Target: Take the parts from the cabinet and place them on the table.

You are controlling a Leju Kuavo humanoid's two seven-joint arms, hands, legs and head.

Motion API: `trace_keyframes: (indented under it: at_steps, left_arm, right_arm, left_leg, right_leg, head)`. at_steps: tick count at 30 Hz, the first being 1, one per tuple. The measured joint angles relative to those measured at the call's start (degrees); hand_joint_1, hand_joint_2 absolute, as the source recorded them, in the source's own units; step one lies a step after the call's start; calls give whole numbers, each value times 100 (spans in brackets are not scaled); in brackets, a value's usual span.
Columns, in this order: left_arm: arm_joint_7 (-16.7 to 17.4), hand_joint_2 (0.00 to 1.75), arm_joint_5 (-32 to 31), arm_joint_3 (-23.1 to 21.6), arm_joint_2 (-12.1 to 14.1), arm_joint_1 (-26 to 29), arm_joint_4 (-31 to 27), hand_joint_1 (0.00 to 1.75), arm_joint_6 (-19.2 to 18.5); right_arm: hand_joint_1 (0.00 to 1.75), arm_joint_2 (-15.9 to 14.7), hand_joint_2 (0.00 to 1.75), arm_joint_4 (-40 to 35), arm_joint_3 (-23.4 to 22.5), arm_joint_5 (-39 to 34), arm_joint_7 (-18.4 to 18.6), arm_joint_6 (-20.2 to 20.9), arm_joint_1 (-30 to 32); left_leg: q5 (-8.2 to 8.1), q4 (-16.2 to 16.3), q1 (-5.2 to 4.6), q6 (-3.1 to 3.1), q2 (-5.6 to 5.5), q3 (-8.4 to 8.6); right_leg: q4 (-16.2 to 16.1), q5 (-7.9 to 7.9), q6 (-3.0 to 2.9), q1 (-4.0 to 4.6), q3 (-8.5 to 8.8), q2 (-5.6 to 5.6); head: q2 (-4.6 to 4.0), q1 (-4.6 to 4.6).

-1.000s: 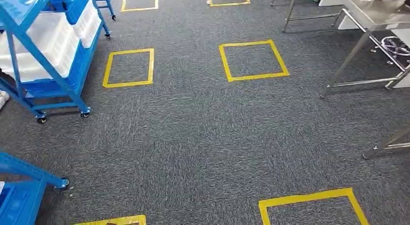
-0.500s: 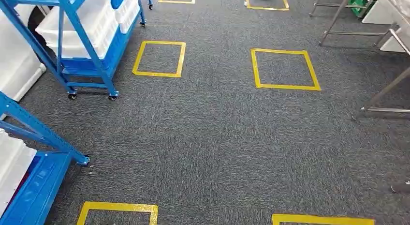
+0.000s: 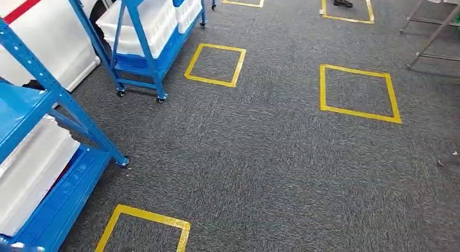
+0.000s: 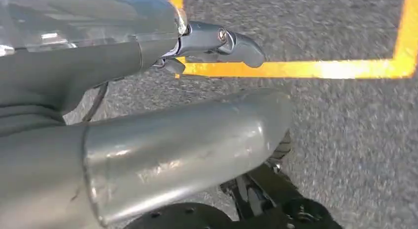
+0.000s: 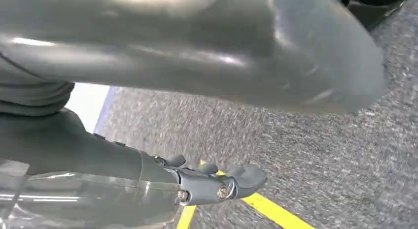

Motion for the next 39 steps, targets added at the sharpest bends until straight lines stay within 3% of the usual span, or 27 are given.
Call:
trace_keyframes:
  at_steps: [1,2,3,4,5,8,9,10,11,13,14,15,16,18,19,20,22,24,26,27,29,30,32,33,34,35,39]
  left_arm:
    - [37,0,-6,0,4,6,0,0,0]
    - [92,0,-11,0,7,6,0,0,-9]
    - [198,0,-2,0,7,-3,0,0,-33]
    - [386,0,54,0,2,-23,2,0,-76]
    - [631,0,149,13,0,-30,4,0,-116]
    - [1106,0,317,147,4,-22,7,0,-190]
    - [1147,0,326,159,4,-22,4,0,-186]
    - [1163,0,328,166,4,-32,5,0,-186]
    - [1169,0,328,175,4,-55,4,0,-186]
    - [1176,0,328,186,4,-90,4,0,-186]
    - [1176,0,330,190,4,-89,4,0,-186]
    - [1178,0,328,197,4,-85,4,0,-184]
    - [1185,0,328,208,7,-81,4,0,-184]
    - [1191,0,328,227,4,-85,7,0,-184]
    - [1191,0,328,234,-13,-88,9,0,-186]
    - [1191,0,328,240,-26,-97,11,0,-184]
    - [1191,0,328,260,-24,-87,11,0,-184]
    - [1176,0,315,269,-16,-59,11,0,-144]
    - [1117,0,267,264,-24,-63,13,0,-114]
    - [1064,0,236,264,-22,-83,13,0,-74]
    - [964,0,219,262,-15,-94,13,0,-35]
    - [931,0,212,260,-11,-81,13,0,-31]
    - [890,0,212,260,-2,-49,13,0,-15]
    - [883,0,212,260,2,-48,13,0,-11]
    - [870,0,212,258,7,-56,13,0,-11]
    - [866,0,212,258,4,-68,13,0,-9]
    - [848,0,212,258,9,-31,13,0,0]
  right_arm:
    - [0,2,0,0,0,18,7,4,-3]
    - [0,2,0,0,-2,26,20,15,-5]
    - [0,0,0,0,-2,37,48,24,-8]
    - [0,-19,0,-2,-4,59,102,48,-9]
    - [0,-35,0,0,-9,55,188,77,-18]
    - [0,-35,0,0,-107,-94,415,221,-119]
    - [0,-35,0,0,-114,-94,435,251,-134]
    - [0,-37,0,0,-122,-92,448,260,-135]
    - [0,-35,0,0,-140,-92,461,262,-131]
    - [0,-46,0,0,-194,-92,474,269,-114]
    - [0,-48,0,0,-199,-92,481,269,-113]
    - [0,-48,0,0,-201,-92,481,271,-111]
    - [0,-48,0,0,-205,-92,481,273,-110]
    - [0,-53,0,0,-210,-92,481,273,-114]
    - [0,-74,0,0,-216,-92,481,273,-106]
    - [0,-83,0,2,-229,-92,481,273,-107]
    - [0,-88,0,0,-240,-89,481,271,-133]
    - [0,-85,0,0,-243,-46,478,258,-141]
    - [0,-77,0,0,-243,22,463,240,-122]
    - [0,-77,0,2,-243,48,466,221,-104]
    - [0,-77,0,2,-243,103,470,201,-78]
    - [0,-79,0,2,-243,129,470,192,-77]
    - [0,-77,0,2,-243,144,470,190,-82]
    - [0,-74,0,2,-243,158,470,190,-83]
    - [0,-72,0,2,-243,164,470,190,-83]
    - [0,-70,0,2,-243,175,472,186,-81]
    - [0,-57,0,2,-240,210,472,169,-148]
  left_leg:
    - [191,-287,29,-39,30,151]
    - [457,-816,56,-77,91,440]
    - [655,-1305,80,-112,245,716]
    - [571,-1462,44,-84,438,802]
    - [614,-1495,34,11,356,798]
    - [617,-1461,-14,158,212,746]
    - [658,-1513,24,224,157,776]
    - [675,-1530,20,255,112,771]
    - [690,-1537,16,283,70,755]
    - [708,-1533,-5,311,-70,712]
    - [713,-1529,-18,316,-145,702]
    - [715,-1526,-28,318,-222,703]
    - [717,-1523,-34,315,-297,707]
    - [724,-1521,-36,304,-450,724]
    - [737,-1525,-17,283,-516,717]
    - [744,-1503,-52,239,-582,692]
    - [784,-1532,-6,169,-704,655]
    - [828,-1578,-32,69,-848,636]
    - [510,-1174,-44,89,-250,462]
    - [266,-746,-45,78,-97,267]
    - [-62,29,-39,50,-16,-67]
    - [-54,155,-39,34,1,-102]
    - [290,-422,-38,27,52,250]
    - [512,-976,-39,36,142,574]
    - [594,-1452,-43,58,339,847]
    - [532,-1467,-89,122,424,855]
    - [605,-1568,-82,278,199,828]
  right_leg:
    - [40,-31,33,-26,-2,-68]
    - [96,-75,76,-55,0,-143]
    - [164,-129,116,-69,1,-209]
    - [227,-185,173,-44,-17,-261]
    - [288,-231,220,-39,-11,-304]
    - [259,-214,306,-66,26,-412]
    - [285,-271,365,-106,24,-296]
    - [421,-401,376,-119,-26,10]
    - [743,-624,372,-133,-180,171]
    - [1700,-1054,374,-129,-661,269]
    - [2020,-1112,365,-128,-837,275]
    - [2050,-1017,345,-124,-876,280]
    - [1825,-804,316,-118,-798,290]
    - [886,-252,238,-91,-373,415]
    - [399,-99,195,-87,-170,764]
    - [317,-129,188,-77,-152,903]
    - [328,-115,189,-47,-158,747]
    - [208,-48,125,-82,-119,589]
    - [131,-2,35,-84,-79,404]
    - [137,-5,32,-60,-92,308]
    - [165,-17,18,-35,-112,123]
    - [185,-24,21,-35,-125,36]
    - [234,-53,43,-39,-146,-117]
    - [262,-74,55,-40,-146,-187]
    - [294,-97,82,-37,-141,-251]
    - [306,-122,120,6,-143,-300]
    - [287,-129,244,3,-71,-473]
  head:
    - [0,-2]
    - [0,-2]
    - [0,-4]
    - [0,-11]
    - [0,13]
    - [0,24]
    - [0,28]
    - [0,59]
    - [0,66]
    - [0,70]
    - [0,68]
    - [0,70]
    - [0,70]
    - [0,70]
    - [0,72]
    - [0,57]
    - [0,76]
    - [0,72]
    - [0,15]
    - [0,4]
    - [0,7]
    - [0,2]
    - [0,2]
    - [0,0]
    - [0,2]
    - [0,11]
    - [0,28]
